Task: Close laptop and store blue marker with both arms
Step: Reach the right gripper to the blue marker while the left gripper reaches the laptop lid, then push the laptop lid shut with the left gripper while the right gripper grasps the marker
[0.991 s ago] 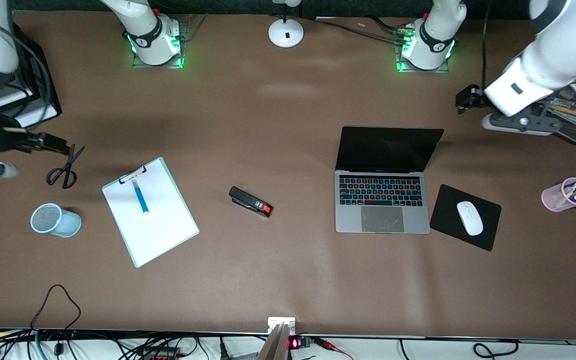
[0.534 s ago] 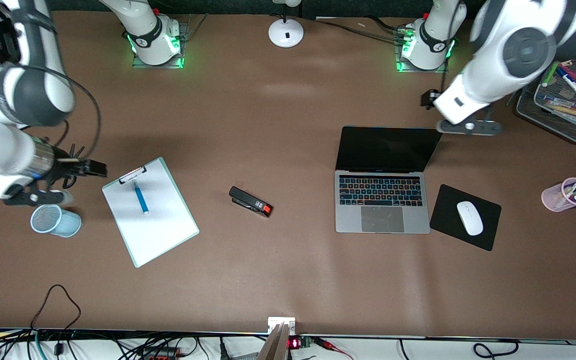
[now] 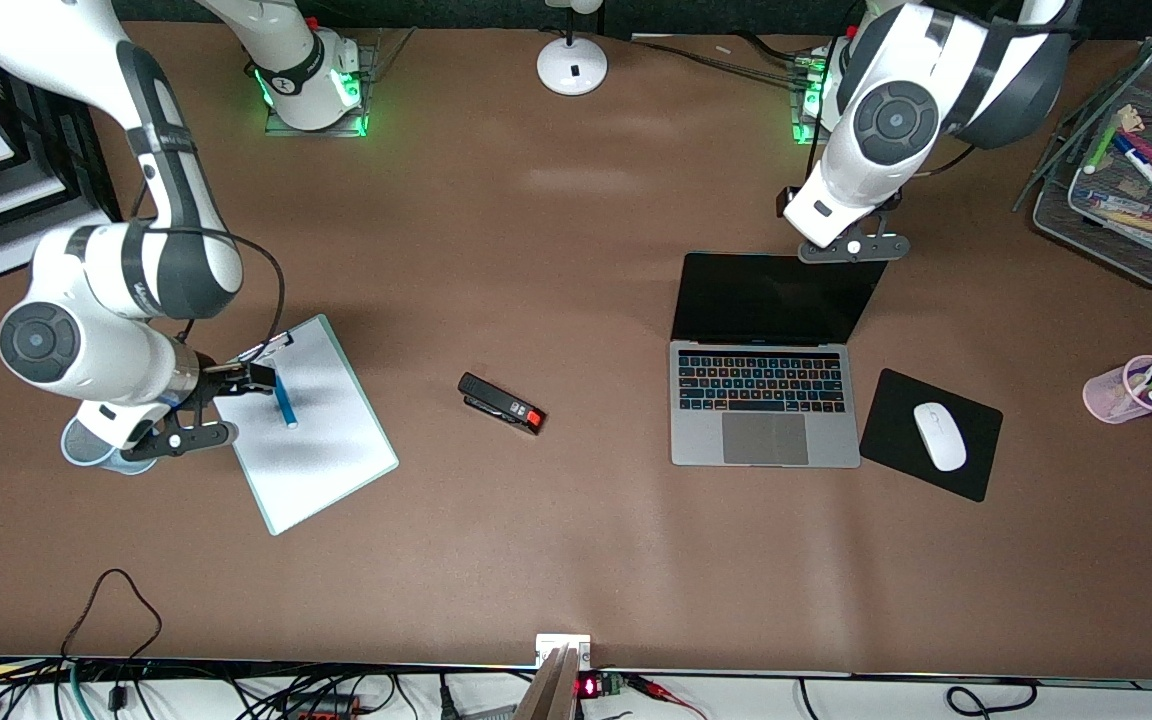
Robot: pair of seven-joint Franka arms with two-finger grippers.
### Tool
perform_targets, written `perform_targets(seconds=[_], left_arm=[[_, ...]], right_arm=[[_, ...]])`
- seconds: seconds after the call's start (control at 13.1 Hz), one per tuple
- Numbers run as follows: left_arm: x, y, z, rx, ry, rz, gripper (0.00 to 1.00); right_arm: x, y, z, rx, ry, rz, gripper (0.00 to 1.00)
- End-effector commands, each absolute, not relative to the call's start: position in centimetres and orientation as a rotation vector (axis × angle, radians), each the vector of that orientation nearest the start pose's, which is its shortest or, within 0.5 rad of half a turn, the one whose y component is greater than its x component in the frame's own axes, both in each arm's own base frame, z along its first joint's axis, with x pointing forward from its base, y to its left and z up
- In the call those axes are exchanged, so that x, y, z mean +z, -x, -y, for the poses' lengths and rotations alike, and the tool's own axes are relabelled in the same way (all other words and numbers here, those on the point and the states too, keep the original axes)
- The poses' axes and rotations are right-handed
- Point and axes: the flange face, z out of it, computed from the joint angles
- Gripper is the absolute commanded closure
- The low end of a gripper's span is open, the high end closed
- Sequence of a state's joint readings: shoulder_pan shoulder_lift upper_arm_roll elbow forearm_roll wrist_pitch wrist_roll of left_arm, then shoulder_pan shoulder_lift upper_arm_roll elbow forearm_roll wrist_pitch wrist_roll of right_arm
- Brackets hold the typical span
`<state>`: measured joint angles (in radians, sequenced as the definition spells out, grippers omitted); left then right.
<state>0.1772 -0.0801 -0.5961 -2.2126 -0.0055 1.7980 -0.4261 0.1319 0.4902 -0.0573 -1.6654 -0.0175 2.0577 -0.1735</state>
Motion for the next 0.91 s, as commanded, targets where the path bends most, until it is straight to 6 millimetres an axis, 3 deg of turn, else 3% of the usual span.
perform_targets(seconds=[0.0, 0.15, 0.53, 0.69, 0.84], left_arm=[[36.8, -42.5, 19.7, 0.406, 2.948, 0.043, 0.00], [36.0, -42.6, 19.7, 0.392, 2.961, 0.041, 0.00], [33.5, -44.9, 20.0, 0.338, 3.047, 0.065, 0.00], [33.8, -46.3, 20.3, 0.314, 3.080, 0.071, 0.00], [34.9, -49.1, 21.0, 0.283, 3.133, 0.081, 0.00]], right_arm=[[29.5, -65.3, -4.9, 0.085, 3.126, 0.593, 0.00], [27.7, -65.1, -4.9, 0.093, 3.098, 0.695, 0.00], [23.6, -64.0, -5.0, 0.137, 3.073, 0.763, 0.00], [22.2, -63.6, -4.9, 0.086, 3.078, 0.761, 0.00], [21.3, -63.5, -4.7, 0.092, 3.077, 0.751, 0.04]])
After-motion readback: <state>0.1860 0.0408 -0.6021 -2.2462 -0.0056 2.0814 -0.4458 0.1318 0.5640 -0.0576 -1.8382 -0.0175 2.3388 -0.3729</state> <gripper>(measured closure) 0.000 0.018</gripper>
